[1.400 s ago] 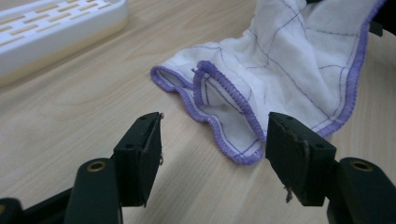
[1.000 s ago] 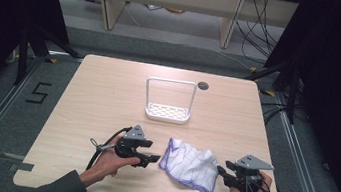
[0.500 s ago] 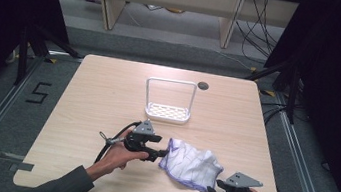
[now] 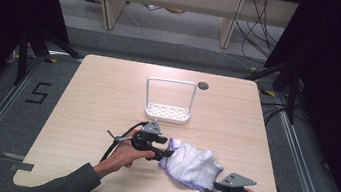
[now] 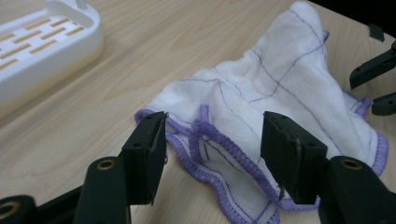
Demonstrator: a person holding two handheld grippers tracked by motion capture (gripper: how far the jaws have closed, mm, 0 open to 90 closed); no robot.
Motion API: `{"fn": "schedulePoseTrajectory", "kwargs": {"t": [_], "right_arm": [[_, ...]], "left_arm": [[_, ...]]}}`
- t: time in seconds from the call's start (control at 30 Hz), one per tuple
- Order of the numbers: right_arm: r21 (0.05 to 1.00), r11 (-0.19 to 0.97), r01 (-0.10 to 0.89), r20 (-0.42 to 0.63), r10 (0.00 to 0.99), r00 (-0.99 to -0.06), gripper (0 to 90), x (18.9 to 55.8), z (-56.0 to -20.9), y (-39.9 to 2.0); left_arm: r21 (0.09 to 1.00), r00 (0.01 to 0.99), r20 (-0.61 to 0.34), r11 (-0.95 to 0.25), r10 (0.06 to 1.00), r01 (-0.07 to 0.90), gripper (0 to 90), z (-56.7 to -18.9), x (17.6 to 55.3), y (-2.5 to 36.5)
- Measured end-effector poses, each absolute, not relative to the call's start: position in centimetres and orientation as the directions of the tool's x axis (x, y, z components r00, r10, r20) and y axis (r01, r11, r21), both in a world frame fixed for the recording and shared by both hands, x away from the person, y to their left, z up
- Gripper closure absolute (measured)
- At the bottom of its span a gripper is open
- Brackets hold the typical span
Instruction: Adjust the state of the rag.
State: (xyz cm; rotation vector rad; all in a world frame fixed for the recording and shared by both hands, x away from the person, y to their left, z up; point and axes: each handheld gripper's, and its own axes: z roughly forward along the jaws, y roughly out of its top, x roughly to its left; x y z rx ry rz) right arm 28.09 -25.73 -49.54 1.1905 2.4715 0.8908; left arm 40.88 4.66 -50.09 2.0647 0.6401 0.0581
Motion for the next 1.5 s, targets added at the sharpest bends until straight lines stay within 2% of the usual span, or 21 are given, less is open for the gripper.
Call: {"fn": "schedulePoseTrajectory", "kwargs": {"t": [0.03, 0.1, 0.13, 0.17, 0.2, 0.23, 0.27, 0.37, 0.4, 0.57, 0.63, 0.7, 0.93, 1.17, 1.5], "right_arm": [[0.619, 0.481, 0.620, 0.033, 0.773, -0.633, 60.8, 28.1, -49.5, -25.7], [0.618, 0.487, 0.616, 0.029, 0.769, -0.638, 63.1, 28.2, -49.6, -25.8], [0.626, 0.482, 0.613, 0.030, 0.771, -0.636, 64.8, 28.2, -49.7, -25.7], [0.627, 0.490, 0.606, 0.025, 0.765, -0.644, 70.7, 28.2, -49.7, -25.7], [0.627, 0.490, 0.606, 0.025, 0.765, -0.644, 70.7, 28.2, -49.7, -25.7], [0.646, 0.489, 0.587, 0.015, 0.760, -0.650, 73.2, 28.3, -49.9, -25.7], [0.628, 0.482, 0.610, 0.037, 0.765, -0.642, 76.1, 28.2, -49.8, -25.6], [0.635, 0.503, 0.587, 0.012, 0.753, -0.658, 87.4, 28.3, -49.9, -25.8], [0.635, 0.503, 0.587, 0.012, 0.753, -0.658, 87.4, 28.3, -49.9, -25.8], [0.636, 0.519, 0.571, -0.017, 0.749, -0.663, 89.4, 28.1, -49.3, -26.0], [0.648, 0.490, 0.583, -0.004, 0.768, -0.641, 89.5, 27.9, -48.7, -26.1], [0.693, 0.482, 0.535, -0.030, 0.762, -0.647, 89.6, 27.9, -47.9, -26.5], [0.746, 0.458, 0.483, -0.047, 0.759, -0.649, 89.7, 27.8, -45.7, -26.5], [0.807, 0.436, 0.398, -0.061, 0.732, -0.679, 89.7, 27.7, -41.6, -25.2], [0.819, 0.475, 0.321, -0.096, 0.666, -0.740, 89.7, 28.1, -39.0, -22.7]], "left_arm": [[0.801, 0.865, -0.203, -0.429, 0.459, 0.416, 43.5, -50.2, 40.8, 4.5], [0.799, 0.874, -0.186, -0.449, 0.448, 0.400, 49.7, -50.3, 40.7, 4.2], [0.797, 0.878, -0.179, -0.458, 0.445, 0.394, 54.0, -50.3, 40.6, 4.1], [0.802, 0.893, -0.151, -0.475, 0.424, 0.361, 64.0, -50.3, 40.5, 4.0], [0.802, 0.893, -0.151, -0.475, 0.424, 0.361, 68.2, -50.3, 40.5, 4.0], [0.808, 0.897, -0.140, -0.475, 0.420, 0.348, 68.2, -50.3, 40.4, 3.9], [0.806, 0.902, -0.135, -0.485, 0.409, 0.341, 72.3, -50.3, 40.3, 3.8], [0.811, 0.911, -0.134, -0.485, 0.389, 0.326, 81.6, -50.3, 40.2, 3.8], [0.811, 0.911, -0.134, -0.485, 0.389, 0.326, 82.7, -50.3, 40.2, 3.8], [0.827, 0.906, -0.127, -0.462, 0.403, 0.321, 85.2, -49.6, 40.2, 4.5], [0.834, 0.904, -0.124, -0.451, 0.408, 0.318, 85.7, -49.1, 40.1, 4.9], [0.841, 0.902, -0.119, -0.441, 0.415, 0.314, 85.8, -48.4, 39.8, 5.5], [0.872, 0.893, -0.115, -0.386, 0.435, 0.300, 85.8, -45.5, 38.2, 7.9], [0.899, 0.891, -0.112, -0.338, 0.440, 0.280, 85.6, -42.4, 35.5, 11.2], [0.902, 0.864, -0.148, -0.293, 0.481, 0.318, 85.4, -42.0, 33.5, 15.5]]}}
